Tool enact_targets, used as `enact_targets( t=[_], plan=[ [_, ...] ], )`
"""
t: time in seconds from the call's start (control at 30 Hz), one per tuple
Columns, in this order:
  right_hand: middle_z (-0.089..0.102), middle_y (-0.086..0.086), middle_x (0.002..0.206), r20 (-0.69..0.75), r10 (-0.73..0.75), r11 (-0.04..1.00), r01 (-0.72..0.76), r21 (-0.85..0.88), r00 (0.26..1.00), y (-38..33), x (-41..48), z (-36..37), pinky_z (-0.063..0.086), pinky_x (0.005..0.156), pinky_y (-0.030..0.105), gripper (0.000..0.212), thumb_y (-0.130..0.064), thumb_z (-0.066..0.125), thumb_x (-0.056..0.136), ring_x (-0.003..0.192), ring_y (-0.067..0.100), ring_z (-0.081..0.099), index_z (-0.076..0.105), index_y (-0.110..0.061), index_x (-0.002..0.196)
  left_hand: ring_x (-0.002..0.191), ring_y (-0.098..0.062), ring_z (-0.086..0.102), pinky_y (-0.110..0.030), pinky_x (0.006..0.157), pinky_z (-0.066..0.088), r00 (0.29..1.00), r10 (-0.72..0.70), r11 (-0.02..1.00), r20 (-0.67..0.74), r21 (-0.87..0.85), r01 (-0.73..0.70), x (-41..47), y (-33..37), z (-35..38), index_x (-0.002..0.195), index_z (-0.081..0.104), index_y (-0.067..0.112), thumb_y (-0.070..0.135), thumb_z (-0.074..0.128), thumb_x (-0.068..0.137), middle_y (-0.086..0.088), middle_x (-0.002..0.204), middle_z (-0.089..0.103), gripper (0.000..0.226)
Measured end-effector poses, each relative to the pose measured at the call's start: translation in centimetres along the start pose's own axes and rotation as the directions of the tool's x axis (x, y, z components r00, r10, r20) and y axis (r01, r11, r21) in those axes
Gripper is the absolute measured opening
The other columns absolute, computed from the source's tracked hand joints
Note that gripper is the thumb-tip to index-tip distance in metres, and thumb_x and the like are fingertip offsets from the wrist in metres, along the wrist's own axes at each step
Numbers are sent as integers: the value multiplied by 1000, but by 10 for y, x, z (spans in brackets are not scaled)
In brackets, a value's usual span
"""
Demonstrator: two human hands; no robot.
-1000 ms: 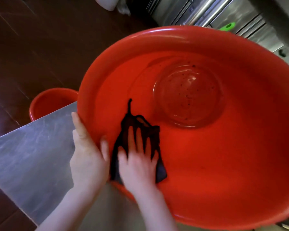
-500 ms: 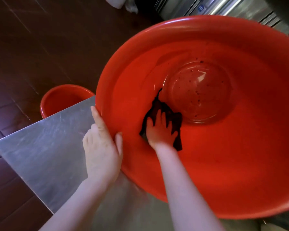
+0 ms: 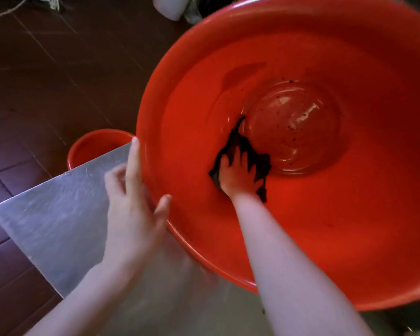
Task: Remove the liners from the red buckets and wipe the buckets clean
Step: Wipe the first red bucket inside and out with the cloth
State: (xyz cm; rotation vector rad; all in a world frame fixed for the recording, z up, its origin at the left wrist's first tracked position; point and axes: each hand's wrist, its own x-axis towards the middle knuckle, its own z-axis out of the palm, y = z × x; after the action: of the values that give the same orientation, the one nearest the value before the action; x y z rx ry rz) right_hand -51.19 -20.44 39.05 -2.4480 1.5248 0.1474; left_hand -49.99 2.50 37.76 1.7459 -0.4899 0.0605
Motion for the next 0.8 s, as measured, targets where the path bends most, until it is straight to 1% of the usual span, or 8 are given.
enact_targets(
  t=[0.1, 0.2, 0.3, 0.53, 0.6, 0.67, 0.73, 0.8],
  plan=[
    [1, -8, 164, -37, -116, 986, 111, -122, 993, 15, -4, 3, -2, 114, 61, 61, -54, 22, 99, 150, 29, 1, 0, -38, 154, 125, -11, 43, -17, 96, 39, 947, 315, 946, -62, 106, -308, 39, 15, -12, 136, 42, 32, 12, 67, 84, -17, 141, 26, 61],
    [-1, -9, 164, 3, -174, 963, 171, -210, 985, 39, -12, -3, -3, 115, 59, 61, -55, 21, 98, 150, 29, -1, 0, -41, 154, 97, -24, 48, -29, 71, 40, 914, 405, 885, -2, 252, -392, 65, 21, -15, 104, 53, 15, 19, 61, 91, -13, 132, 30, 16],
    [0, -10, 164, -2, -87, 962, 83, -258, 996, 75, -31, -5, 0, 116, 58, 63, -59, 22, 96, 150, 28, -1, 1, -42, 153, 68, -21, 39, -30, 57, 38, 962, 272, 935, 33, 229, -272, 43, 24, -1, 104, 52, 19, 18, 56, 92, -9, 112, 35, 13],
    [-4, -11, 164, 60, 130, 920, -98, -381, 990, 119, -55, -31, -3, 115, 62, 61, -55, 20, 99, 150, 30, -4, -1, -39, 154, 65, -34, 56, -31, 59, 41, 993, 27, 996, 115, 86, -37, -14, 33, 40, 103, 49, 28, 18, 57, 94, -3, 105, 42, 15],
    [-5, -12, 163, 78, 55, 936, -24, -352, 995, 99, -75, -26, 1, 116, 62, 63, -54, 22, 99, 150, 30, -2, -4, -39, 154, 65, -35, 56, -33, 61, 40, 989, -92, 993, 115, 85, 83, -22, 31, 46, 104, 47, 30, 20, 56, 93, 1, 106, 39, 17],
    [-2, -12, 164, 26, -173, 930, 172, -324, 985, 73, -108, -11, 9, 117, 58, 65, -55, 23, 97, 150, 25, 3, -4, -39, 154, 64, -37, 53, -35, 61, 38, 969, -225, 971, 97, 105, 215, -29, 31, 51, 104, 43, 33, 24, 54, 93, 1, 105, 35, 18],
    [8, -12, 163, -25, -394, 882, 370, -290, 919, 51, -145, 3, 16, 116, 57, 66, -57, 20, 92, 149, 24, 13, 2, -40, 154, 62, -24, 49, -35, 62, 34, 952, -295, 955, 82, 59, 291, -31, 30, 52, 104, 41, 36, 26, 50, 96, 2, 102, 33, 15],
    [14, -13, 162, -39, -453, 867, 430, -251, 891, 41, -157, 9, 20, 114, 58, 67, -56, 18, 88, 147, 25, 20, 6, -41, 153, 65, -7, 43, -33, 65, 32, 953, -288, 957, 90, -2, 289, -30, 28, 51, 105, 41, 36, 30, 44, 97, 1, 101, 36, 10]
  ],
)
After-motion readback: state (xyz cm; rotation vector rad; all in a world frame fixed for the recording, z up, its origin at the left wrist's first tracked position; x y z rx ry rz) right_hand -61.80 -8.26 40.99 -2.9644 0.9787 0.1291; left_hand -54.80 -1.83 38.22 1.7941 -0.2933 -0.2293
